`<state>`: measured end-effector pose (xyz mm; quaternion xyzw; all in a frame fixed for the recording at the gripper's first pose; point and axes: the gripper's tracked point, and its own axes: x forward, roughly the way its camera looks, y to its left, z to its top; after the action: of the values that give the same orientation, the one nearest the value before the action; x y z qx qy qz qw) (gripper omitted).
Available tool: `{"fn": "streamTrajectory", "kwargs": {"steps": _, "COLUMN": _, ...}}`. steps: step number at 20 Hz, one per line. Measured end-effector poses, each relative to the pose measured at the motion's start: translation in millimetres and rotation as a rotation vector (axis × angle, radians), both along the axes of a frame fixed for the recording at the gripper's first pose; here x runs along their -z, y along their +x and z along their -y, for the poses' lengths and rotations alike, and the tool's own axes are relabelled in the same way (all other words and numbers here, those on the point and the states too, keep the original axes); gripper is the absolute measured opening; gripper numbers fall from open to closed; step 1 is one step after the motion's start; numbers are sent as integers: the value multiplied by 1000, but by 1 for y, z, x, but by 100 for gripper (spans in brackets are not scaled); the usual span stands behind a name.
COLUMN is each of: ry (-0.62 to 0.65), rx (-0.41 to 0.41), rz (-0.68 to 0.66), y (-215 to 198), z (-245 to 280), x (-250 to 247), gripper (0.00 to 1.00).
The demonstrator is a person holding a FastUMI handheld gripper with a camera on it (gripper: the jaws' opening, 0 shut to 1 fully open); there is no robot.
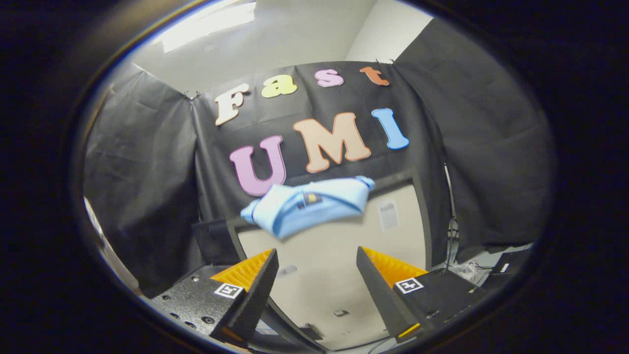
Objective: Put the clothes into the washing machine and then close the washing machine lid.
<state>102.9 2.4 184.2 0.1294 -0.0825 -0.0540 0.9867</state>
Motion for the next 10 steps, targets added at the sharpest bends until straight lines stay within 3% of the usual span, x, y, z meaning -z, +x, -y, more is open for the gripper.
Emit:
{"fn": "streamTrajectory", "kwargs": {"steps": 4, "ry": -47, "rx": 14, "rz": -44, "y": 62, "z": -7, "x": -71, "gripper": 96}}
{"fn": "streamTrajectory", "kwargs": {"steps": 10, "ry": -36, "rx": 46, "rz": -272, "y": 167, "z": -2, "x": -73, "gripper": 97}}
